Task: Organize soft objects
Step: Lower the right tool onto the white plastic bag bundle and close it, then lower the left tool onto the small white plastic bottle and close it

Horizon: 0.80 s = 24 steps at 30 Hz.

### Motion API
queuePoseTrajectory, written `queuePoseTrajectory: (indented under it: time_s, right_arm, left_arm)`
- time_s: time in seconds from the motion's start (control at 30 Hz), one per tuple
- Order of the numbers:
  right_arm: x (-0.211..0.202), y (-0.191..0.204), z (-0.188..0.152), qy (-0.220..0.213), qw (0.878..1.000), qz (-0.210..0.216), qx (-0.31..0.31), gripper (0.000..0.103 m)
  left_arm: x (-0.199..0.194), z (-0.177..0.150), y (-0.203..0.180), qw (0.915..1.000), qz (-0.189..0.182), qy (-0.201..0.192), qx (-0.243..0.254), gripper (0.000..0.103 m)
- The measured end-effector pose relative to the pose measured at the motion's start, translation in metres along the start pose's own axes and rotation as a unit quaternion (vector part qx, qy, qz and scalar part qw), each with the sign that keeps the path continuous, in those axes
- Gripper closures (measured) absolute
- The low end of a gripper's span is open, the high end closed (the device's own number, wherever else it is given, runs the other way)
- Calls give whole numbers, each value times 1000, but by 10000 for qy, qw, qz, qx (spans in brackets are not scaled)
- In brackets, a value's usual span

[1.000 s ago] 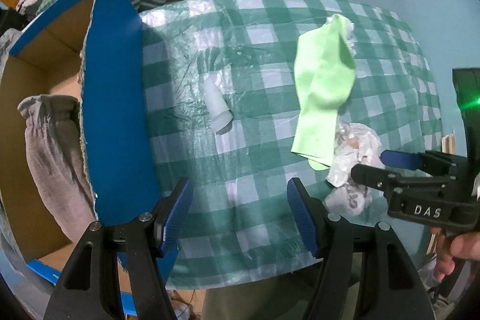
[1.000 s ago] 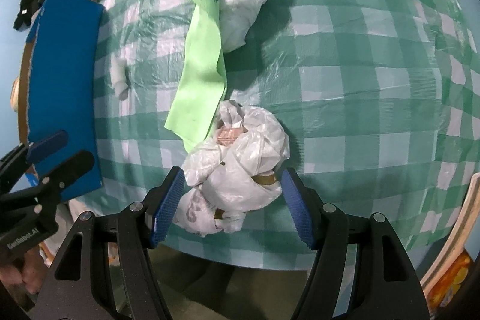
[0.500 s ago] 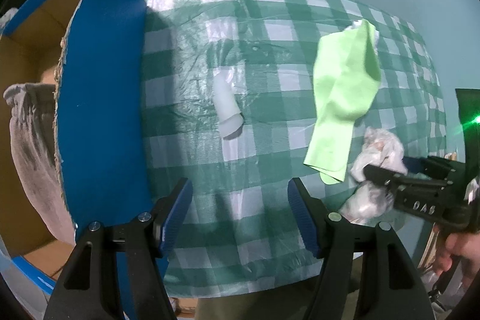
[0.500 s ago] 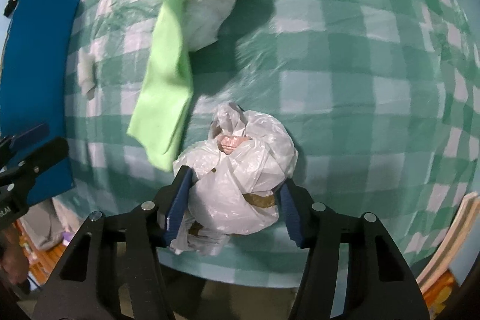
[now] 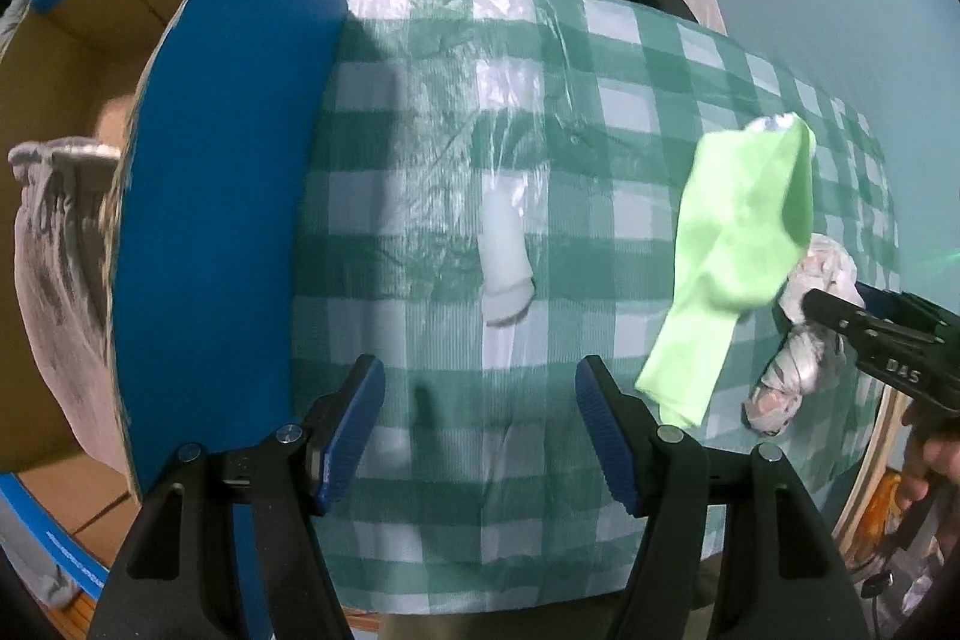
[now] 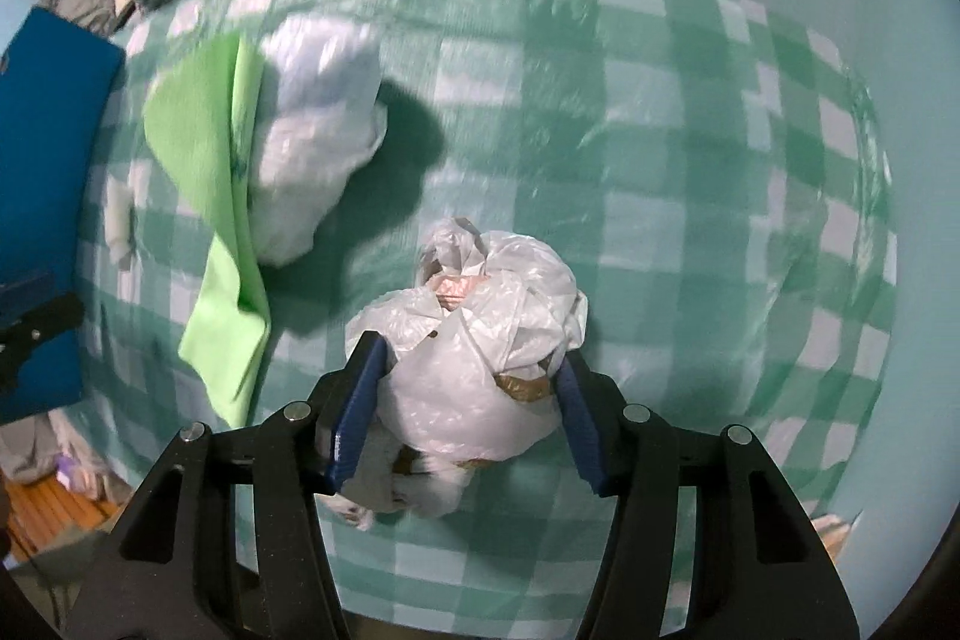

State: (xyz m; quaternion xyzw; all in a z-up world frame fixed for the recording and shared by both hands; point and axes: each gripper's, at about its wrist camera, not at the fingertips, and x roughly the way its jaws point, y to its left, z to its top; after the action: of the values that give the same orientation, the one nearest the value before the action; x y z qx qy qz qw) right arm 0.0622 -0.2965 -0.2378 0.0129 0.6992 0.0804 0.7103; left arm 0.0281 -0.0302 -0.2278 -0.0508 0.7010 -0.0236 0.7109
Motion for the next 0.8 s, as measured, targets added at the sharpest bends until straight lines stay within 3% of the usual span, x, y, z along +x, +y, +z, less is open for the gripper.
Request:
queuePoseTrajectory:
  time_s: [0.1, 0.17, 0.4, 0.77, 0.8]
  right_arm:
    - [-9, -10, 4, -71, 9998, 110, 147, 44]
    - [-16, -9, 0, -86, 9993, 197, 290, 36]
    - [-21, -10, -17, -115, 9962, 511, 694, 36]
    - [-24, -11, -35, -13, 9941, 568, 923, 36]
    - [-25, -12, -36, -9, 9939, 566, 947, 36]
  left_arm:
    - [0, 10, 0, 10000, 47, -45, -53, 34]
    - [0, 16, -2, 9999, 62, -52, -66, 34]
    - [14, 33, -8, 9999, 98, 17, -102, 33]
    - [40, 47, -10, 9996, 146, 85, -219, 33]
    - [41, 48, -10, 9997, 128, 92, -210, 37]
